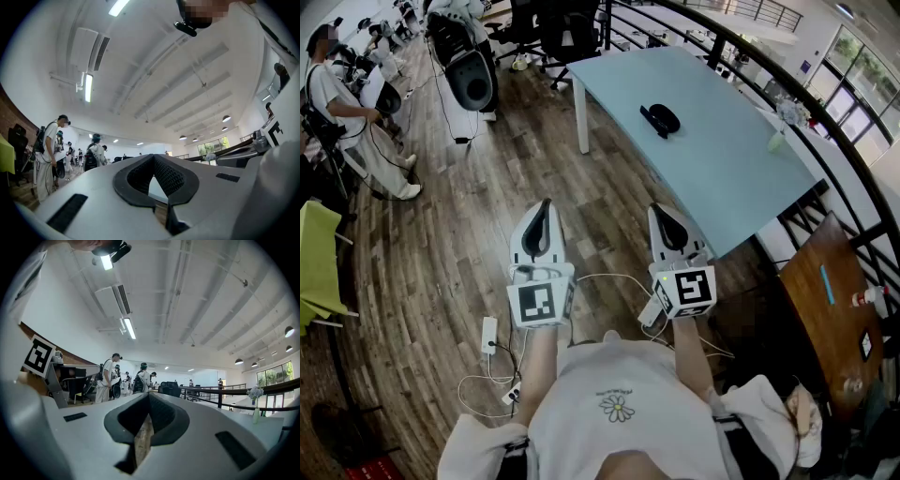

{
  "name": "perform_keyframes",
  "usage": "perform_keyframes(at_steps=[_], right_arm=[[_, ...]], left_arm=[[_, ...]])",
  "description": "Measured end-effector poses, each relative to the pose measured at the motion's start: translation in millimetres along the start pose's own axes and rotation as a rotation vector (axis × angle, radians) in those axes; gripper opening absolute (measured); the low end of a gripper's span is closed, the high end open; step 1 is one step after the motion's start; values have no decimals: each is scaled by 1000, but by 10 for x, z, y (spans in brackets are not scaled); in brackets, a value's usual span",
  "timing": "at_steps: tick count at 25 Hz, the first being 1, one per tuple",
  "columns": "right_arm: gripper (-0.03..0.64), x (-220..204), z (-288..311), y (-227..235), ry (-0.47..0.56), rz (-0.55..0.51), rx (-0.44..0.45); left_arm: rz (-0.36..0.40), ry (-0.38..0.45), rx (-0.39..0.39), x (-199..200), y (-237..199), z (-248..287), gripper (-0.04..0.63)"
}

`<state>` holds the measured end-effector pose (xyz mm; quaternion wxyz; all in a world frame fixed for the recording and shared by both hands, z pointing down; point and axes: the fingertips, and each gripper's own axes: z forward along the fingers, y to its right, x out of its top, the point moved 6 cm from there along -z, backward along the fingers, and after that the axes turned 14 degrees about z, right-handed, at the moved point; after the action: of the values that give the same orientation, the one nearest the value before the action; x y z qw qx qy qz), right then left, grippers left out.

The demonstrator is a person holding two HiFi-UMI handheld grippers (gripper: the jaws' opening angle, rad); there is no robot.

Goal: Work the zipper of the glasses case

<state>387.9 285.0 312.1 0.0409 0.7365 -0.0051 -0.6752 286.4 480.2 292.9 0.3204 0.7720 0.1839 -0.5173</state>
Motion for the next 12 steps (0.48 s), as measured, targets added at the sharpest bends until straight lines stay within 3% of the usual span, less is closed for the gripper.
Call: perform_keyframes(at_steps=[12], right_arm=[[8,-61,-36,55,-12,8,17]], left_arm=[[-8,-19,12,-39,39,-13,14]])
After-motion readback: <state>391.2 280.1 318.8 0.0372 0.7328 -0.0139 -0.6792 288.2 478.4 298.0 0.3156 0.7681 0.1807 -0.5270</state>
